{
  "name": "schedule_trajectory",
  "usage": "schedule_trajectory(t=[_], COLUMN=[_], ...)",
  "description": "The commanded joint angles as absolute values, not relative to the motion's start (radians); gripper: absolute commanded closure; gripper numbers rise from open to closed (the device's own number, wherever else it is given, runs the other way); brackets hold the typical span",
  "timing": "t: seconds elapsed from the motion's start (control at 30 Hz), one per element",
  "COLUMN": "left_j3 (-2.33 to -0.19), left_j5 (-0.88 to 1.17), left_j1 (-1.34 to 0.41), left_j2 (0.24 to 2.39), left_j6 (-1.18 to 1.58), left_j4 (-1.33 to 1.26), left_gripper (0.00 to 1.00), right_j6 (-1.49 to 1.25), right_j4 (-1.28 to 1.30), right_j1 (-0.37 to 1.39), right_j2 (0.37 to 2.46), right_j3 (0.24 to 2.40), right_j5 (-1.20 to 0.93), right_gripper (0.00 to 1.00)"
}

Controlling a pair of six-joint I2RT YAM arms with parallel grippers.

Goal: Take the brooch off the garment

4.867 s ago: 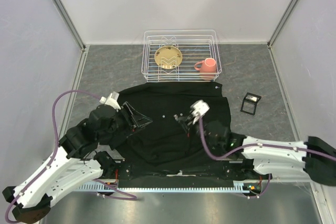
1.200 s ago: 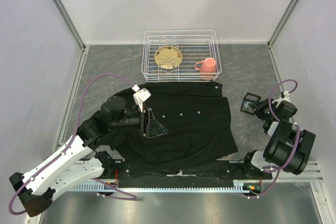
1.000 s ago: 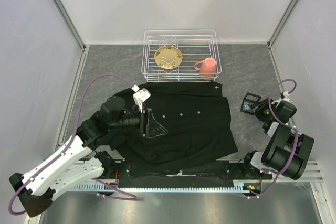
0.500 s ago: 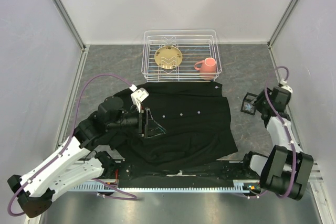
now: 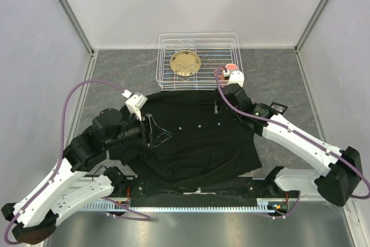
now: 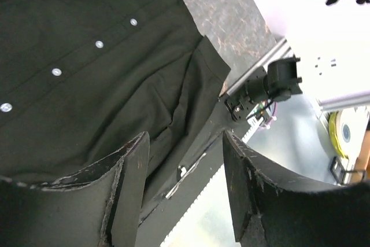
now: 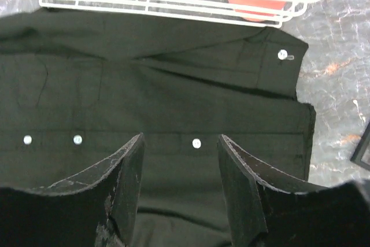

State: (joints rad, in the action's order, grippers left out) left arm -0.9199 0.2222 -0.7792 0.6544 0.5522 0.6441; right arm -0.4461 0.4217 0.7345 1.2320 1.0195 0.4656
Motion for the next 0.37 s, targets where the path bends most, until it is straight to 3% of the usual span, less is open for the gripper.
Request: schedule_trajectory(t=[0.0,0.27,0.33], left_j3=[-0.942,-0.835,-0.824], left_j5=[0.095,-0.033,-0.052], left_j1=[-0.779,-0.781,-0.781], left_j2=[0.563,0.328,0.272], left_j6=[0.636,0.759,0.787], left_j4=[0.643,0.456,0.401], left_gripper=[0.39,0.36,0.32], right_j6=[-0.465,-0.402,-0.397], right_j4=[0.485,0.499,0.514], right_j1=[0.767,0.772,0.772], right_j2=[1.091,0.778,0.703], right_j3=[1.014,1.014,1.048], right_j5=[0.432,0.304,0.324], right_gripper=[0.39,0.29,0.18])
